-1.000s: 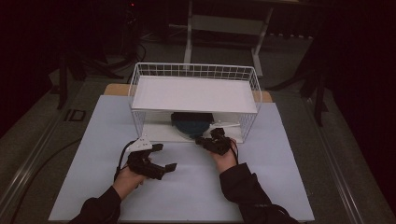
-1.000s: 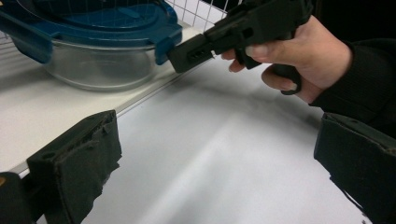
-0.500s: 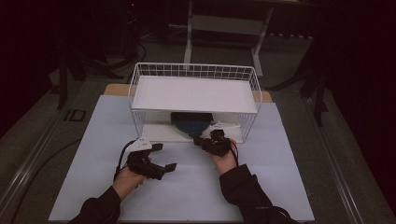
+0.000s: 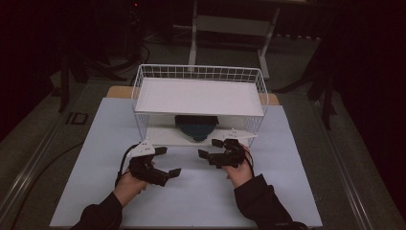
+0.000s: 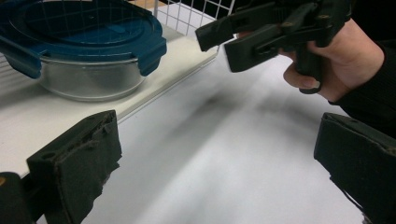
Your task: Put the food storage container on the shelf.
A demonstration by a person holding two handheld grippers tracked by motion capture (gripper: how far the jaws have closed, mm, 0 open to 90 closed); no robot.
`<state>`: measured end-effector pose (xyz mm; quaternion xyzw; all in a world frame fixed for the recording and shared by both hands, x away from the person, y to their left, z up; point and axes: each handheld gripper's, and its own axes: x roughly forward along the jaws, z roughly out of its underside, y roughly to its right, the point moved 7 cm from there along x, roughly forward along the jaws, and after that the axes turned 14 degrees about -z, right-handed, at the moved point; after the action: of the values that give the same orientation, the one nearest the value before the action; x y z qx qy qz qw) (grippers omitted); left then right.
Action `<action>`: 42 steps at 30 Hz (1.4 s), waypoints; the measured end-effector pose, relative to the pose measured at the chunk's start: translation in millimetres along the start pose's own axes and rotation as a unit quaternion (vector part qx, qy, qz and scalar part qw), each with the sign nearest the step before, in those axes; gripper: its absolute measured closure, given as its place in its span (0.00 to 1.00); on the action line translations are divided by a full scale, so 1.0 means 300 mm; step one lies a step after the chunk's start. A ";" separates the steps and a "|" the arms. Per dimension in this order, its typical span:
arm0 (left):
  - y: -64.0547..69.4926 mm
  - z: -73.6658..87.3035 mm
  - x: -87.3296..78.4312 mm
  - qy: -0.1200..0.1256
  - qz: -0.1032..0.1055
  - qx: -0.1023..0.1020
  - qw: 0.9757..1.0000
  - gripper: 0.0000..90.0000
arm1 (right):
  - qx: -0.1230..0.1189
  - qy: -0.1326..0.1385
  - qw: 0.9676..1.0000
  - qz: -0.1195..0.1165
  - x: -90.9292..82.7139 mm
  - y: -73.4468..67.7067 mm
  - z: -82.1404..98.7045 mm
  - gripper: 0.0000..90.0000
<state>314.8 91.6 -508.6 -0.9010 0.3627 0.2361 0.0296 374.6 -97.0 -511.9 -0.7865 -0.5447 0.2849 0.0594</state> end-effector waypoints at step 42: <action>-0.021 0.070 -0.137 0.000 -0.026 0.005 1.000 0.01 | -0.021 0.018 0.997 0.068 -0.345 -0.038 0.229 0.19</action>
<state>284.8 127.1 -509.8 -0.9101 0.3404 0.2330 0.0403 304.9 -199.5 -524.8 -0.8278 -0.4948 0.2623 0.0329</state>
